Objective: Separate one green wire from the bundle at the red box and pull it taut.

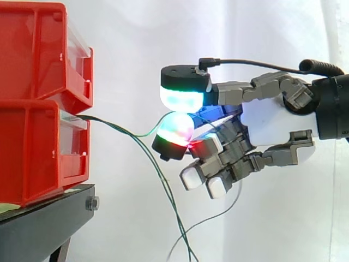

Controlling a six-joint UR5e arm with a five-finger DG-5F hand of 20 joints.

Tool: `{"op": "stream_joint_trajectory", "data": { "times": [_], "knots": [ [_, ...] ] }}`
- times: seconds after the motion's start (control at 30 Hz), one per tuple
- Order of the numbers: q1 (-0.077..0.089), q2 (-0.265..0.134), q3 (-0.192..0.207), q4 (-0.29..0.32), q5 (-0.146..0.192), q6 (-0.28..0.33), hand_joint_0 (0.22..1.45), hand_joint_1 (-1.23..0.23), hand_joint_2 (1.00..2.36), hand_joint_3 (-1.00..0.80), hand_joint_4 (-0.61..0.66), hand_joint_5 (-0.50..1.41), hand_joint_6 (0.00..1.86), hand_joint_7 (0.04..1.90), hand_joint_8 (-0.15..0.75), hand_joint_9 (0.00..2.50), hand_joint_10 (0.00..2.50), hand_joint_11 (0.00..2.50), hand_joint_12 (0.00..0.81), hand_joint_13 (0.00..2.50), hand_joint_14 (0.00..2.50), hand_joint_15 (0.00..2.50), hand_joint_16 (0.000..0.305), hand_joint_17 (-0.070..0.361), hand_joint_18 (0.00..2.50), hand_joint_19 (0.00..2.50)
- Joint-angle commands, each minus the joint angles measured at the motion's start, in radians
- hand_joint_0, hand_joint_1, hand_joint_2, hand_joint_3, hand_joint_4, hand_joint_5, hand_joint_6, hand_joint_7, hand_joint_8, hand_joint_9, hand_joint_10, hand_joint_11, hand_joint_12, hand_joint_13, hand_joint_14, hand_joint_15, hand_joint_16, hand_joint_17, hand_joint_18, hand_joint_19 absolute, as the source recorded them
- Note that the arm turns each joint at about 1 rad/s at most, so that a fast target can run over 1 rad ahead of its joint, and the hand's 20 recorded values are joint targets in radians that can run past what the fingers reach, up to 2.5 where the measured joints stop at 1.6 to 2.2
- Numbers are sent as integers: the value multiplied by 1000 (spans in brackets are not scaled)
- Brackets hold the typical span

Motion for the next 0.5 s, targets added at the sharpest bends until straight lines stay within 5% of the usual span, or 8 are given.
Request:
{"op": "stream_joint_trajectory", "data": {
  "times": [0.0, 0.13, 0.47],
  "knots": [
    [0, 0, 0, 0, 0, 0, 578, -639, 1015, -221, 112, -185, 910, 1048, 284, 1201, 18, 1239, 387, 1050, 21, 596, 54, 122, 960, 651],
    [0, 0, 0, 0, 0, -6, 507, -633, 1000, -500, 121, -203, 912, 989, 281, 1173, 18, 1264, 387, 1033, 21, 595, 56, 125, 956, 639],
    [2, 0, -2, 2, -2, -114, 453, -514, 1000, -500, 148, -213, 900, 911, 309, 1204, 10, 1286, 406, 1133, 22, 694, 62, 140, 1015, 599]
  ]
}}
